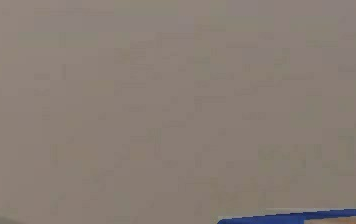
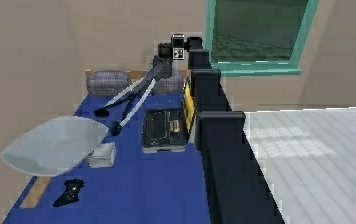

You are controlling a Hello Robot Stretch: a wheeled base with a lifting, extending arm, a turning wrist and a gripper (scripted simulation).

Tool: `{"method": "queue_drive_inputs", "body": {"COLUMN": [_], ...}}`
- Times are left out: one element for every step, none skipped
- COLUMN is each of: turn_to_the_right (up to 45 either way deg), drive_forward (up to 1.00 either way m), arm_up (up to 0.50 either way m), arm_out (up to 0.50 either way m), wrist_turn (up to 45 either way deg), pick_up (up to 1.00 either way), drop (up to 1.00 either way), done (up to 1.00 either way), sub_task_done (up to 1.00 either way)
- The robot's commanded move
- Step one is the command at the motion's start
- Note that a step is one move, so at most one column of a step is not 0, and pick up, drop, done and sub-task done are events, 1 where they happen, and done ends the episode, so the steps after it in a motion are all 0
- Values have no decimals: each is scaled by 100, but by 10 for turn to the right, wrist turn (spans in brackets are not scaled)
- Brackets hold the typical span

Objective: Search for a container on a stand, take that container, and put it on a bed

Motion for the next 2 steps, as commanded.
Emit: {"method": "queue_drive_inputs", "body": {"turn_to_the_right": [0,0], "drive_forward": [0,0], "arm_up": [0,-26], "arm_out": [0,0], "wrist_turn": [390,0], "pick_up": [0,0], "drop": [0,0], "done": [0,0], "sub_task_done": [0,0]}}
